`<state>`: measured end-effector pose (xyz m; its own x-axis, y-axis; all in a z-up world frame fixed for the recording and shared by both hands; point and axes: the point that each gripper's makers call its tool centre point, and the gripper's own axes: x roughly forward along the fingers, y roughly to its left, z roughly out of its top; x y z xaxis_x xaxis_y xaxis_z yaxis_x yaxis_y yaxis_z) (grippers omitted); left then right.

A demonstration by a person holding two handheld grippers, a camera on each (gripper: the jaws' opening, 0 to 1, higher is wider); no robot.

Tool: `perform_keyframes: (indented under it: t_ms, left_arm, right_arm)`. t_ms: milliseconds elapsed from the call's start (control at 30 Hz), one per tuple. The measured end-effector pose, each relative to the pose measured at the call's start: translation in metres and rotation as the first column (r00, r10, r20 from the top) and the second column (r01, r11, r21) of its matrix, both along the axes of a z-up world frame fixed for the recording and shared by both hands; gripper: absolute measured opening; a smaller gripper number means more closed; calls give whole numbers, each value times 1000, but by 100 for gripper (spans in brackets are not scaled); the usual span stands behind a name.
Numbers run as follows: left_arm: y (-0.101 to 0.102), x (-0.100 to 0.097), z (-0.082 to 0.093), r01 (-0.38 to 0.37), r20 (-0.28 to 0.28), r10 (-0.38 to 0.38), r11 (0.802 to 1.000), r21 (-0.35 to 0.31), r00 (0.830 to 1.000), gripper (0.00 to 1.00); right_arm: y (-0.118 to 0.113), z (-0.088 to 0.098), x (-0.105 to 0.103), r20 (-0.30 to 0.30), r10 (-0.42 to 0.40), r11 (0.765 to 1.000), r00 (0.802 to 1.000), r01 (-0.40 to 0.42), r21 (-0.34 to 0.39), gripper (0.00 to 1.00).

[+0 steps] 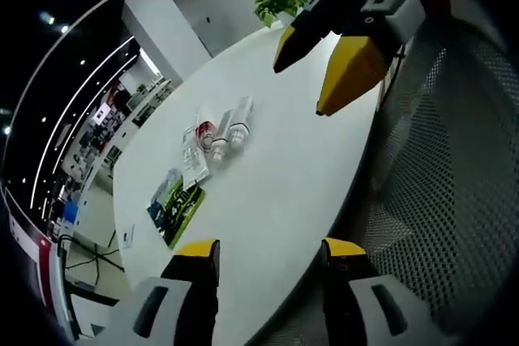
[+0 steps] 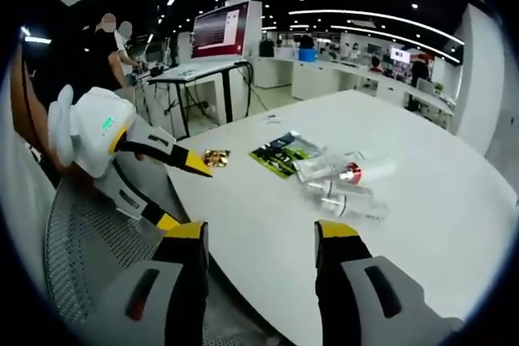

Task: Arrange the skincare products in the storage area until every visible bottle or jar stands upright without overlapping.

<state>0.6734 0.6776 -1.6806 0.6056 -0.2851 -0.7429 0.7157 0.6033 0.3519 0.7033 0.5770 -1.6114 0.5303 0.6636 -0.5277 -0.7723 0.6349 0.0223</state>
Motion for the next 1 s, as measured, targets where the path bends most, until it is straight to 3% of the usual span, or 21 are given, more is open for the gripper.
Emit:
perform_keyframes:
  t_ms: [233,400,567,800,1000]
  left_arm:
    - [5,2,0,-35,0,35,999,-6,999,52]
    - [7,3,2,-53,16,53,999,-7,998,52]
    - [9,3,1,-55,11,55,998,1,998,52]
    - [6,0,-3,-33,-15,33,999,1,999,52]
    - [7,4,8,-53,33,54,998,-20,998,52]
  right_arm:
    - [8,-4,-9,-8,49,999,999,-49,-22,48]
    - [5,-9,-11,-27,40,999,999,-41,-34,47]
    - [3,-10,-12,11,35,996,999,-34,-78,47]
    - [-1,-11,-8,8,13,996,1000,-12,-86,48]
    - [1,-7,-8,54,22,995,998,-16,-96,46]
